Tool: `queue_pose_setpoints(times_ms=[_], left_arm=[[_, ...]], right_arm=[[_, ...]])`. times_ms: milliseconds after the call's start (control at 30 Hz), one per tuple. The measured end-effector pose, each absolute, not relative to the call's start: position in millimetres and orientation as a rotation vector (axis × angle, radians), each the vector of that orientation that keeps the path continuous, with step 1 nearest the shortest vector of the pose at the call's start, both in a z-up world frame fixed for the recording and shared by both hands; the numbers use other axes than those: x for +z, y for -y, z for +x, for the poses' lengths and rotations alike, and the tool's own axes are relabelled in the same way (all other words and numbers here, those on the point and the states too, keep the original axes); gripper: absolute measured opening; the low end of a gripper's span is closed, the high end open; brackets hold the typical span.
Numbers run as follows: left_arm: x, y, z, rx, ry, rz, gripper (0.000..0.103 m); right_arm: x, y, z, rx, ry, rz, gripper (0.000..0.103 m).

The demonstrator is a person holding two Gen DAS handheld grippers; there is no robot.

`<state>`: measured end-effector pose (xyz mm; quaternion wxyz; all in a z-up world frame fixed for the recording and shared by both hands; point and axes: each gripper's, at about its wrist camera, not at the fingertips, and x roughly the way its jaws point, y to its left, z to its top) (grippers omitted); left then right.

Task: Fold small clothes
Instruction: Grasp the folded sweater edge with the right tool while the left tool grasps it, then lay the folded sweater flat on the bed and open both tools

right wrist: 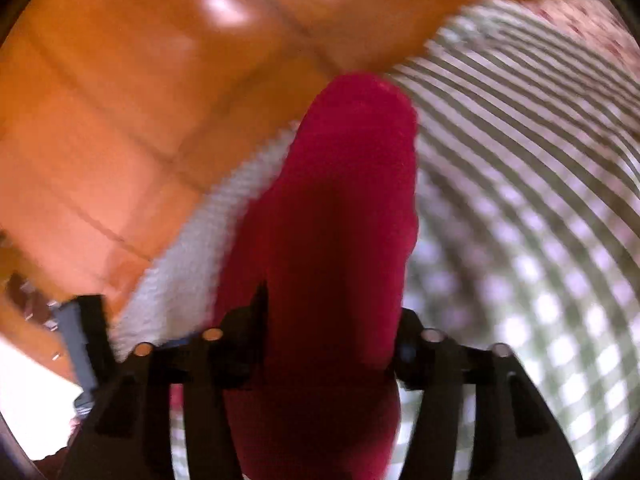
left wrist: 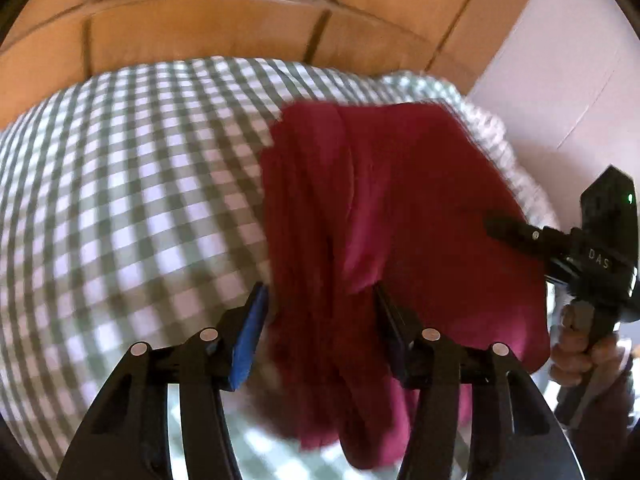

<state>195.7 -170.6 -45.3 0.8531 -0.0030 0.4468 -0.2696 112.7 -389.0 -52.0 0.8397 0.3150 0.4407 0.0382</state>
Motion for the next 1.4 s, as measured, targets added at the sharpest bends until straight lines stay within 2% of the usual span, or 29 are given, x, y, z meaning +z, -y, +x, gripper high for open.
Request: queue_pose_setpoints(times_ms=[67,133,200,300,433,533,633,733,800,900,967,1100,1133,1200,1400], left_arm=[[-41,182,185,-0.506,-0.868,0.086,0.056],[-36,184,177,-0.476,-0.8,0.136,0.056],[-36,181,171,-0.45,-0.763,0.162,0.056],[-39,164,166,-0.426,-0.751,0.124,0.056],[-39,151,158,-0.399,-0.755,0.108,0.056],[-52,156,168,-0.379,-0.767,0.113,0.064],[-54,152,174,-0.381,-0.793,0.061,0.068],[-42,148,165,-0.364,-0.774,0.042,0.07],[-32,146,155,-0.324,-0.727,0.06,0.074],[-32,147,154,-0.269,-0.721,0.097,0.08],[-41,146,161,-0.254,-0.759,0.095,0.081],[-38,147,159,-0.243,-0.753,0.086,0.084],[-36,144,157,-0.238,-0.75,0.08,0.084],[-27,139,150,-0.23,-0.741,0.073,0.084],[4,119,121,-0.197,-0.683,0.027,0.088]], right_arm=[[-52,403,94,0.07,-0.895,0.692,0.078],[-36,412,83,0.021,-0.838,0.67,0.076],[-14,408,83,0.035,-0.777,0.645,0.059],[4,386,107,0.06,-0.769,0.602,0.049],[-12,350,160,0.037,-0.867,0.49,0.05],[-46,334,179,-0.001,-0.904,0.406,0.051],[-42,325,177,-0.019,-0.888,0.351,0.052],[-27,329,162,0.008,-0.855,0.386,0.061],[-9,333,144,0.006,-0.804,0.426,0.073],[6,329,107,0.025,-0.773,0.447,0.071],[-3,321,92,0.043,-0.806,0.444,0.066],[-22,299,76,-0.023,-0.822,0.319,0.066],[-17,298,76,-0.033,-0.825,0.321,0.066],[-7,299,72,-0.025,-0.806,0.357,0.075],[7,293,46,-0.075,-0.796,0.366,0.08]])
